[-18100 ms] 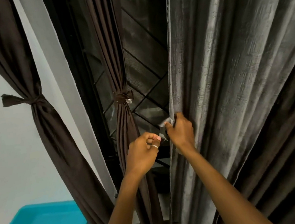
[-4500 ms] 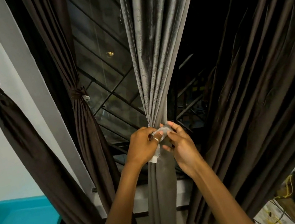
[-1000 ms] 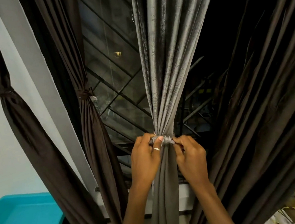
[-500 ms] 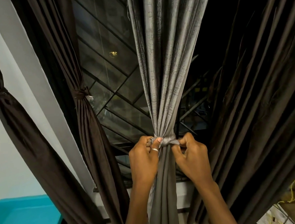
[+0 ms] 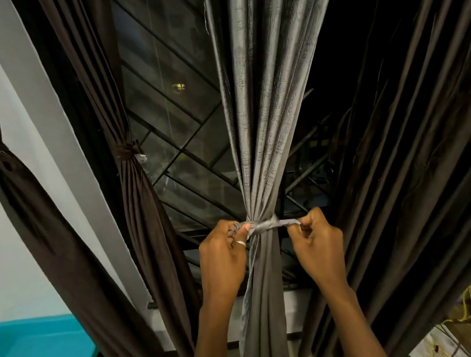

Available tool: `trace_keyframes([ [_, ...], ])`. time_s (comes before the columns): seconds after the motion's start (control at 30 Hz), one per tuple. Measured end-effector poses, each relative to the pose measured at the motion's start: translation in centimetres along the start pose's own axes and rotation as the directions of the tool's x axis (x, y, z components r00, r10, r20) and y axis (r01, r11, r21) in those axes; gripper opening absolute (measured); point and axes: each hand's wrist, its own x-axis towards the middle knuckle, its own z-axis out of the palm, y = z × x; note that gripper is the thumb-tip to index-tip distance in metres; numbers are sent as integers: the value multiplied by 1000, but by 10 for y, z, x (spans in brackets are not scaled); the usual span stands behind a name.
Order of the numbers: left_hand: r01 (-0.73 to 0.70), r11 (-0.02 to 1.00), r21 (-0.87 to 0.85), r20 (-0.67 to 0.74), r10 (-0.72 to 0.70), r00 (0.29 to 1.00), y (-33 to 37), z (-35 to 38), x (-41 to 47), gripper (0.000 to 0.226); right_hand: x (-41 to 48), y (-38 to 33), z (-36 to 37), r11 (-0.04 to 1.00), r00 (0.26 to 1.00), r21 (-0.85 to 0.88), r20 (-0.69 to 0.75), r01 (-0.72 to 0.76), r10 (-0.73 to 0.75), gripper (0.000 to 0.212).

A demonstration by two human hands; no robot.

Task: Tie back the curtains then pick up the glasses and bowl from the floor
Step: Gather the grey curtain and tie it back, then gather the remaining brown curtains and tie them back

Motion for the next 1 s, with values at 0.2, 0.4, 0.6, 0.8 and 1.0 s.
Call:
trace_keyframes([
  [0.2, 17, 999, -33, 15, -17, 1000, 0, 3, -3, 16, -4, 1, -4, 989, 992, 108, 91, -98, 89, 27],
  [0.4, 97, 992, -78, 14, -96, 995, 10, 12, -9, 13, -5, 8, -3, 976, 981, 138, 114, -170, 155, 17],
  [0.6, 152, 987, -49, 0, -152, 988, 18, 20, -19, 11, -11, 25, -9, 953, 964, 179, 158, -243, 216, 7],
  [0.8, 176, 984, -18, 26, -176, 984, 30, 40, -40, 15, -19, 39, -32, 945, 951, 164, 181, -282, 252, 7],
  [1.0, 170, 985, 21, 23, -171, 985, 49, 73, -66, 14, -32, 59, -69, 941, 940, 141, 199, -309, 279, 9],
])
